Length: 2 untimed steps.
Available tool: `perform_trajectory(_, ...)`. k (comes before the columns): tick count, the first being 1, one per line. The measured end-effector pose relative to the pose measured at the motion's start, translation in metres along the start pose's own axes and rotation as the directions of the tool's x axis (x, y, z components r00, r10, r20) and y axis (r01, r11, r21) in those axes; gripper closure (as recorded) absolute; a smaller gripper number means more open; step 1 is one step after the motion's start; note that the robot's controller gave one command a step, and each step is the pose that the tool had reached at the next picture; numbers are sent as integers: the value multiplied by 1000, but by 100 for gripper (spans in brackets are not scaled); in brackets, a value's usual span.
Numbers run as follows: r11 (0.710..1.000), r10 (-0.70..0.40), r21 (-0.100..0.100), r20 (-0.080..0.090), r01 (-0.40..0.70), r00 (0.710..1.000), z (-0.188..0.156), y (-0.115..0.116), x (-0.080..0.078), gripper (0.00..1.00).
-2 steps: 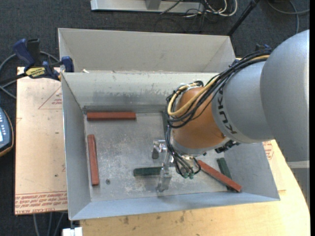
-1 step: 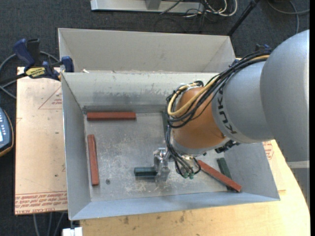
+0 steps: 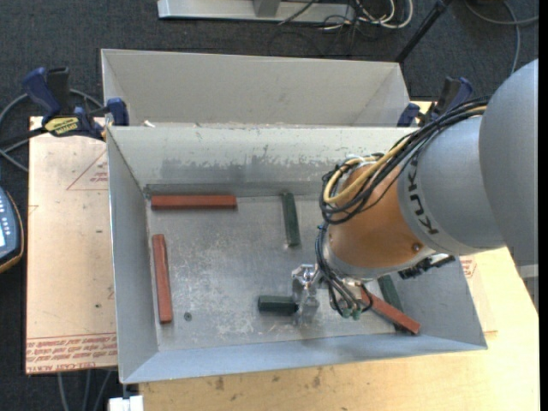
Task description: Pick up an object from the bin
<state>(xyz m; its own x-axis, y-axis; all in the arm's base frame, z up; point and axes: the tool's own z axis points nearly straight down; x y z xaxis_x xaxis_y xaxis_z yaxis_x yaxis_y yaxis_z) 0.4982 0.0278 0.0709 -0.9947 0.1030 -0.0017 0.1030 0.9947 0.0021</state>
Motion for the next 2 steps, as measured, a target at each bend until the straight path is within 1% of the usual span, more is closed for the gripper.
perform_trajectory(1,1000,8,0,5,-8,1000,-92,1,15,100)
perform_trajectory(2,1000,19,-3,11,-19,1000,-250,60,-9,100)
